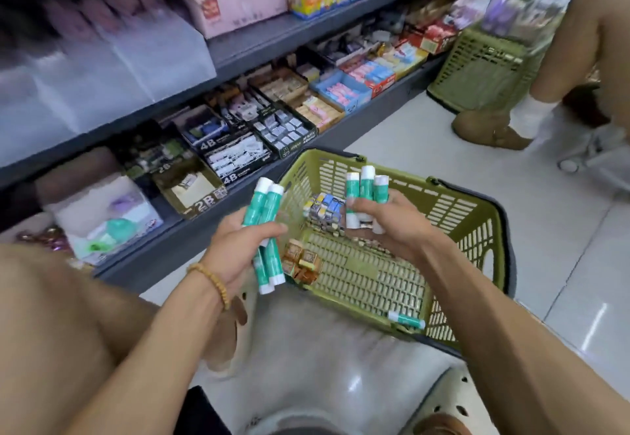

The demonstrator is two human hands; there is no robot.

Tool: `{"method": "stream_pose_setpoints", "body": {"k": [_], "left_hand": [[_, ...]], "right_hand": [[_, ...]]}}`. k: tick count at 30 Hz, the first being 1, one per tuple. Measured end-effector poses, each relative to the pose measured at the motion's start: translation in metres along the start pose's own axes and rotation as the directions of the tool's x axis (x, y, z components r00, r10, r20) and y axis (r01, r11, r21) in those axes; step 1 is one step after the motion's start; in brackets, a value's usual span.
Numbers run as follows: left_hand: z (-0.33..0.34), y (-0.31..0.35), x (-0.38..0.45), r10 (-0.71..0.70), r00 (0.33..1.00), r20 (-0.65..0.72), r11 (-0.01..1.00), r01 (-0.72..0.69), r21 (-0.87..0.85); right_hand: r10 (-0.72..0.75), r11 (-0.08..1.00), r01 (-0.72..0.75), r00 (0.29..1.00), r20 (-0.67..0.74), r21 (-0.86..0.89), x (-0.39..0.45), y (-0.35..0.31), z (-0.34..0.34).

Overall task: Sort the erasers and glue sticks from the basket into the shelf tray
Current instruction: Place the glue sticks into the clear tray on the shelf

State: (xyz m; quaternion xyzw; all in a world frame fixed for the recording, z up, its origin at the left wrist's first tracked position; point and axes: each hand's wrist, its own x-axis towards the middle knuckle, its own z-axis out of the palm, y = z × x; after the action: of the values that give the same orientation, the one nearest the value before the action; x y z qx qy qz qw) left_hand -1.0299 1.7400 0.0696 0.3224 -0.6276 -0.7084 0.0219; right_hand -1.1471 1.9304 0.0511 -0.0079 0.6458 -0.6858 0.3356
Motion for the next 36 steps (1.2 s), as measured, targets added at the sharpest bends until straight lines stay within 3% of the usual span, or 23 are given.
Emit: {"method": "stream_pose_setpoints", "body": {"k": [6,10,18,28,36], "left_hand": [[-0.023,0.037,-0.016,0.097,0.988,-0.117,0.983,-0.114,-0.142],[-0.051,0.059,-0.008,0.145,0.978,-0.148,0.977,-0.165,-0.137],[-0.155,0.106,-0.007,0.207,0.943,-0.260,0.952,-0.255,-0.167],[-0.317,0.139,-0.036,0.253,0.854,-0.455,0.919,-0.358,-0.162],[-0.342,0.147,-0.016,0.204,0.847,-0.492,0.888,-0.371,-0.272]], "right_hand": [[-0.102,0.992,0.101,0.995,-0.002,-0.080,0.012,-0.039,0.053],[-0.168,0.980,0.174,0.984,0.064,-0.094,0.033,-0.070,0.098],[-0.332,0.932,0.350,0.929,0.162,-0.098,0.069,-0.129,0.230],[-0.325,0.841,0.444,0.872,0.365,-0.311,0.098,-0.169,0.410],[-0.308,0.833,0.411,0.901,0.305,-0.371,0.139,-0.166,0.469]]}}
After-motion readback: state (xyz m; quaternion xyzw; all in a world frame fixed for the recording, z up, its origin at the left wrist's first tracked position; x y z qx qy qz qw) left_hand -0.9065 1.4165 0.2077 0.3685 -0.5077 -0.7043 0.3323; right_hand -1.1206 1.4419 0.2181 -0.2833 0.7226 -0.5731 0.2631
